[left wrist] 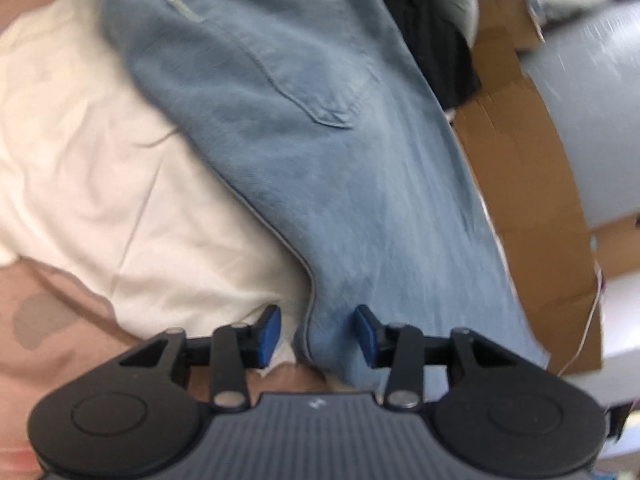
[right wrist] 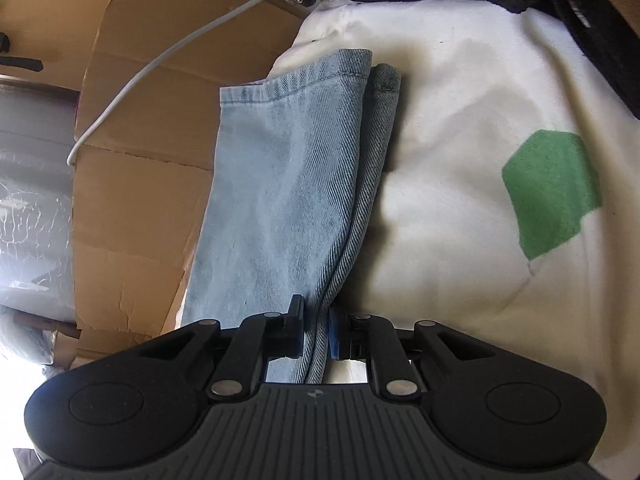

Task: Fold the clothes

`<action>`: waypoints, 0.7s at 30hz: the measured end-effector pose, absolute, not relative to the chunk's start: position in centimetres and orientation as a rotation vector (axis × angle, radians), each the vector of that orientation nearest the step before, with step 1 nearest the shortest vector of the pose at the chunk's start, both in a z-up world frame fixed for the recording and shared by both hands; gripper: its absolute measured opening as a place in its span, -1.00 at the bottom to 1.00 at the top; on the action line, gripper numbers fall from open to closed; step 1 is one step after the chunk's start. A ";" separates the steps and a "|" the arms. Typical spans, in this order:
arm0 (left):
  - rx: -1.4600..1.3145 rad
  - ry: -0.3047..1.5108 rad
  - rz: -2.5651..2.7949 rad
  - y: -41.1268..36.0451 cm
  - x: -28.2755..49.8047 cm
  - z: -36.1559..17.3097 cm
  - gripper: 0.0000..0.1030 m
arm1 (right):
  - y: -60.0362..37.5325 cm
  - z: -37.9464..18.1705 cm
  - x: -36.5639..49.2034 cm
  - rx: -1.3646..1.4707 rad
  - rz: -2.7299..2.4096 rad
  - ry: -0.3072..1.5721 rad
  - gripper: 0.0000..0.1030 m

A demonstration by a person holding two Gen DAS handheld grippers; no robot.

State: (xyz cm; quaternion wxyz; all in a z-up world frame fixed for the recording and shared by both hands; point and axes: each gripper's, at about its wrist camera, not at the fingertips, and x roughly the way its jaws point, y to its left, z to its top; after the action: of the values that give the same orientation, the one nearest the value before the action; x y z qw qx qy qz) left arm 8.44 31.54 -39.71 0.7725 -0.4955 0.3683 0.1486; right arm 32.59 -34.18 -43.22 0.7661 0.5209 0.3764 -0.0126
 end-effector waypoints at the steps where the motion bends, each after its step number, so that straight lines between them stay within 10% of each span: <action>1: -1.077 0.786 0.318 31.7 8.6 -39.8 -0.14 | -34.2 -43.2 32.7 1.134 -0.027 0.820 -0.76; 14: -1.232 0.687 0.145 32.0 8.6 -40.1 -0.07 | -35.4 -43.2 33.2 1.168 -0.048 0.767 -0.75; 21: -1.265 0.699 0.171 32.0 8.1 -41.8 -0.07 | -36.1 -43.2 33.2 1.185 -0.070 0.718 -0.26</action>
State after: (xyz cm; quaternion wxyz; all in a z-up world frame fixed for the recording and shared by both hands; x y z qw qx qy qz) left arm 8.11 32.04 -41.82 0.7466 -0.5783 0.3193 0.0781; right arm 33.23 -36.05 -43.24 0.7689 0.5462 0.3308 -0.0322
